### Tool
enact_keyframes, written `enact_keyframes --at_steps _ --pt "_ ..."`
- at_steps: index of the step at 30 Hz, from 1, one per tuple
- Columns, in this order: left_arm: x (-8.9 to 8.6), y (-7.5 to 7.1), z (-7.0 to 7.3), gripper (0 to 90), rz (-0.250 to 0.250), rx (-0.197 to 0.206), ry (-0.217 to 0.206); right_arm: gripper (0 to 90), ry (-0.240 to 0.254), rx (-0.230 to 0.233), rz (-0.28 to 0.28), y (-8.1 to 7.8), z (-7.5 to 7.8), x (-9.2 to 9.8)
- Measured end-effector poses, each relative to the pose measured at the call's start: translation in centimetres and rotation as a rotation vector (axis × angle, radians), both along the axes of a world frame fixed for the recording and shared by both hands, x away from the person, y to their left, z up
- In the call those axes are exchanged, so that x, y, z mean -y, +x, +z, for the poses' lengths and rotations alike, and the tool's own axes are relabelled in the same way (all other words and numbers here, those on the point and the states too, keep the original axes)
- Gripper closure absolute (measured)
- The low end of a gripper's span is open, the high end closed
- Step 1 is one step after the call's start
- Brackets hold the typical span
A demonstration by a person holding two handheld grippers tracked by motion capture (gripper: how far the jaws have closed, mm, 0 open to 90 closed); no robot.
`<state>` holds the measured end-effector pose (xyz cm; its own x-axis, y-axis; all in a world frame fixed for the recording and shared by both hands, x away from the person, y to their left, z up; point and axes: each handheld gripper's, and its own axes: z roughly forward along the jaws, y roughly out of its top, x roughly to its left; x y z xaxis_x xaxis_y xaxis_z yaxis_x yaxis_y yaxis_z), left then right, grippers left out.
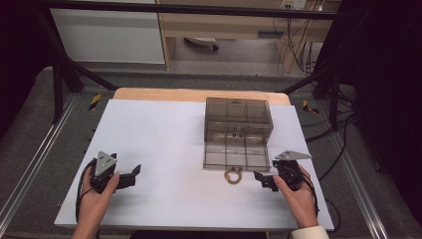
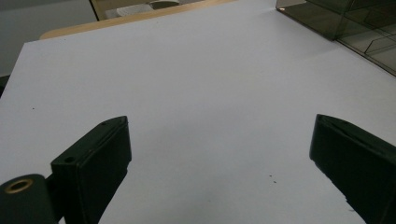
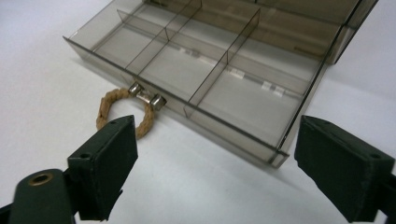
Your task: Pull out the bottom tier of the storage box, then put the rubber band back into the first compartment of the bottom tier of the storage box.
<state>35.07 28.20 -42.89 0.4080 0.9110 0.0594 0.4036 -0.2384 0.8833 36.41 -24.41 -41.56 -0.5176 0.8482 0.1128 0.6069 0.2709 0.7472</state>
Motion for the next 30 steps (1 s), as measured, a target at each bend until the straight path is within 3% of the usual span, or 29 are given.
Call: enact_keyframes --at_steps 3,9,13,21,28,30 --pt "0.0 0.0 0.0 5.2 -0.002 0.000 0.002 15.7 -0.006 0.040 0.005 -0.1 0.2 -0.1" --pt "0.0 0.1 -0.1 5.2 -0.004 -0.003 0.002 10.5 -0.032 0.124 -0.005 -0.1 -0.4 -0.5" --pt "0.1 0.1 -0.1 5.2 -0.004 -0.005 0.003 11.0 -0.004 0.153 -0.010 -0.1 -0.9 -0.8" --pt "0.0 0.0 0.0 5.2 0.000 -0.004 0.001 5.8 0.025 0.096 0.049 -0.2 -0.6 -1.8" --pt "-0.1 0.0 -0.1 5.2 0.002 -0.007 -0.008 8.7 -0.004 0.096 0.060 -0.2 -0.6 -2.9" --pt "-0.1 0.0 -0.2 5.2 0.001 -0.009 -0.010 11.6 -0.023 0.074 0.070 -0.3 -0.4 -3.3"
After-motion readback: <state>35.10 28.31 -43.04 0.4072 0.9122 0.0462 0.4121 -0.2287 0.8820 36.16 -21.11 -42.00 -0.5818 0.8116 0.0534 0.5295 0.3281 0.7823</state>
